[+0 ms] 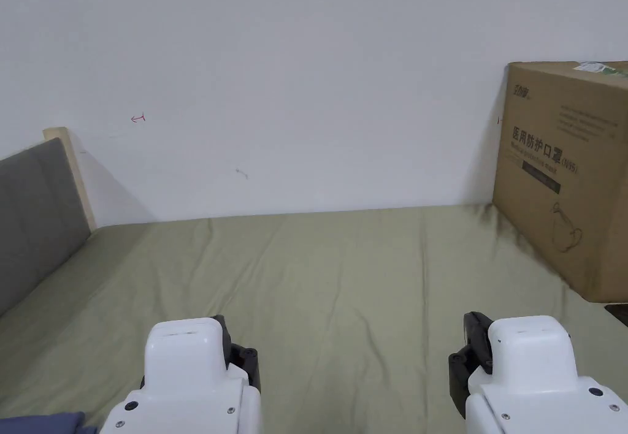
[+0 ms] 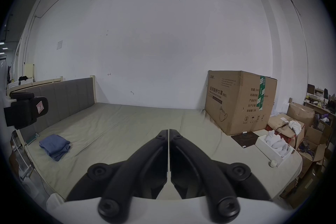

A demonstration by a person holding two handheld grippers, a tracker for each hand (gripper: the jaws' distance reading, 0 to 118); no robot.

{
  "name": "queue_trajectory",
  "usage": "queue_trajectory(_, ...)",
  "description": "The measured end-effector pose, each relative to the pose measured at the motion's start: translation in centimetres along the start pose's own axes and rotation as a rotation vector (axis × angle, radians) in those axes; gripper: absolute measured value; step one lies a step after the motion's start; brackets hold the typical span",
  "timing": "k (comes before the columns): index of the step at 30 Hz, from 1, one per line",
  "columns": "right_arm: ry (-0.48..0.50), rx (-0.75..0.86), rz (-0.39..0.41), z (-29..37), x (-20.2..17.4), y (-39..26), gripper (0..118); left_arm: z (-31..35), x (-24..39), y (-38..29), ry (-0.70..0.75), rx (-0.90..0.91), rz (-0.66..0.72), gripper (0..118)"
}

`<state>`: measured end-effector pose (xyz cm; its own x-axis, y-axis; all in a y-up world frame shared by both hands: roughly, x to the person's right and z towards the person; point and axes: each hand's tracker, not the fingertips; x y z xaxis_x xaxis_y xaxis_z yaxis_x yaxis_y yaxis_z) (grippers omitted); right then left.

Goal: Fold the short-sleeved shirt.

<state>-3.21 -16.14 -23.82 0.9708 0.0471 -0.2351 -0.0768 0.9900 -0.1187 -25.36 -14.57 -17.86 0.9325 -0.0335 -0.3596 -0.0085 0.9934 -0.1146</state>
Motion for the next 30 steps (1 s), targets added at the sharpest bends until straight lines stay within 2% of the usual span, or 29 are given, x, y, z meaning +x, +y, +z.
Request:
queue_trajectory(1, 0.000, 0.006, -0.001, 0.0, 0.0, 0.0, 3, 0.1, 0.1, 0.1, -0.004, 0.011, -0.004, 13)
queue_trajectory(3, -0.004, 0.025, -0.005, 0.1, 0.1, 0.1, 28, 0.1, 0.3, 0.4, -0.013, 0.012, -0.023, 63)
queue_trajectory(4, -0.003, 0.028, -0.007, 0.1, 0.1, 0.2, 45, 0.1, 0.4, 0.5, -0.017, 0.011, -0.020, 83)
queue_trajectory(5, -0.001, 0.027, -0.008, 0.1, 0.2, 0.2, 67, 0.0, 0.3, 0.4, -0.027, 0.009, -0.017, 100)
queue_trajectory(7, -0.007, 0.032, -0.012, 0.1, 0.2, 0.2, 90, 0.1, 0.5, 0.4, -0.025, 0.027, 0.002, 112)
queue_trajectory(9, -0.017, 0.063, -0.011, 0.2, 0.2, 0.1, 102, 0.2, 0.4, 0.4, -0.029, 0.037, -0.003, 115)
queue_trajectory(11, -0.017, 0.068, -0.004, 0.2, 0.2, 0.2, 118, 0.1, 0.5, 0.5, -0.021, 0.036, -0.009, 116)
queue_trajectory(17, -0.027, 0.085, 0.005, 0.1, 0.1, 0.3, 118, -0.4, -0.3, 0.7, -0.047, 0.021, 0.049, 116)
queue_trajectory(22, -0.031, 0.083, -0.005, -0.1, 0.4, 0.3, 118, -0.8, -0.1, 0.8, 0.036, 0.032, -0.028, 116)
queue_trajectory(26, -0.026, 0.054, -0.025, -0.5, 0.6, 0.3, 118, -1.2, -0.4, 1.1, -0.013, 0.008, 0.004, 116)
queue_trajectory(30, -0.036, 0.060, -0.021, -0.5, 0.6, 0.3, 118, -1.0, 0.1, 1.1, -0.002, 0.039, -0.037, 116)
